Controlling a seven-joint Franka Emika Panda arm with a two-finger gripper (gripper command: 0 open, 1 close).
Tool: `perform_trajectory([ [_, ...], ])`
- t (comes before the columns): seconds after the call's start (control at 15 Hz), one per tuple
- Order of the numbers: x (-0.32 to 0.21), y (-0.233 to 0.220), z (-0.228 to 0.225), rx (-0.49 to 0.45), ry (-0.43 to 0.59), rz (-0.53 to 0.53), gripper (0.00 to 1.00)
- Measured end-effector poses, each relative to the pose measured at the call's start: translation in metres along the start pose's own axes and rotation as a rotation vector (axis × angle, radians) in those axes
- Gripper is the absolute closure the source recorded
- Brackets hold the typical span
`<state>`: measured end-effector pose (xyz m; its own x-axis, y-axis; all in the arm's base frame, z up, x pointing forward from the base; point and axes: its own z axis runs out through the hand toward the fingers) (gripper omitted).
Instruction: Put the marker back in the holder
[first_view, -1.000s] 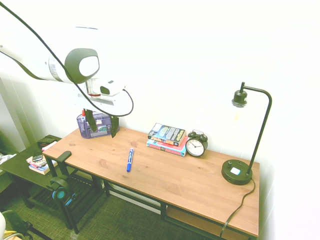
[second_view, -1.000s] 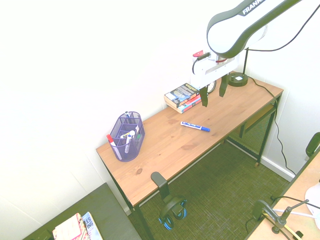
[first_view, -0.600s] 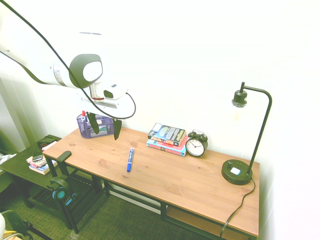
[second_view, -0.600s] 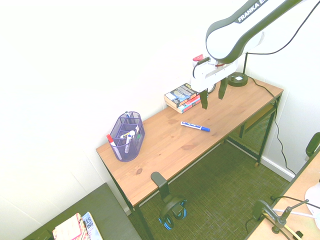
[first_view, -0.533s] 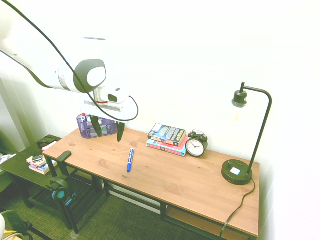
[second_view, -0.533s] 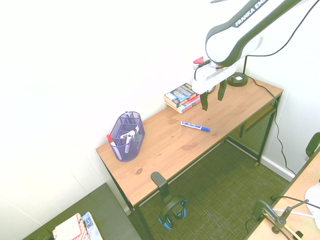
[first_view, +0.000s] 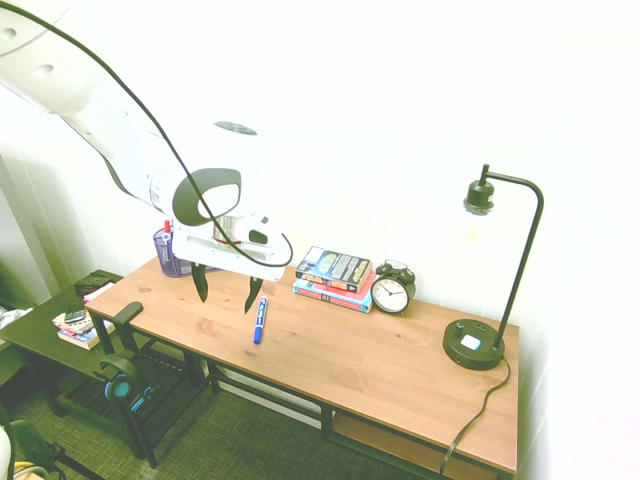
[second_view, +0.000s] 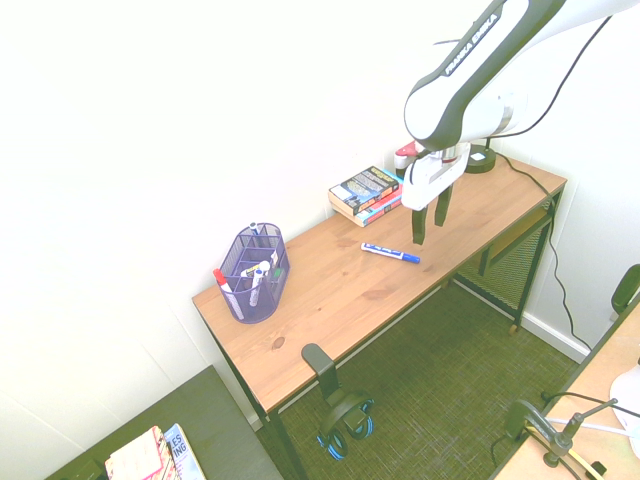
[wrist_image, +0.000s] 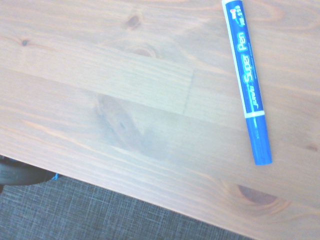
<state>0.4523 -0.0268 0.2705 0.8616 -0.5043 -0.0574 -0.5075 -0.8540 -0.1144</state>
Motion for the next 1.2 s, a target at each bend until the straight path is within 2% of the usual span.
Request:
perform_trajectory([
  [0.27, 0.012, -0.005, 0.042, 0.006, 0.111, -0.158, 0.00],
  [0.73, 0.029, -0.005, 0.100, -0.009, 0.163, -0.240, 0.00],
  [0.8, 0.032, -0.007, 0.107, -0.003, 0.171, -0.252, 1.00],
  [1.2, 0.055, -0.023, 0.118, 0.028, 0.202, -0.263, 1.00],
])
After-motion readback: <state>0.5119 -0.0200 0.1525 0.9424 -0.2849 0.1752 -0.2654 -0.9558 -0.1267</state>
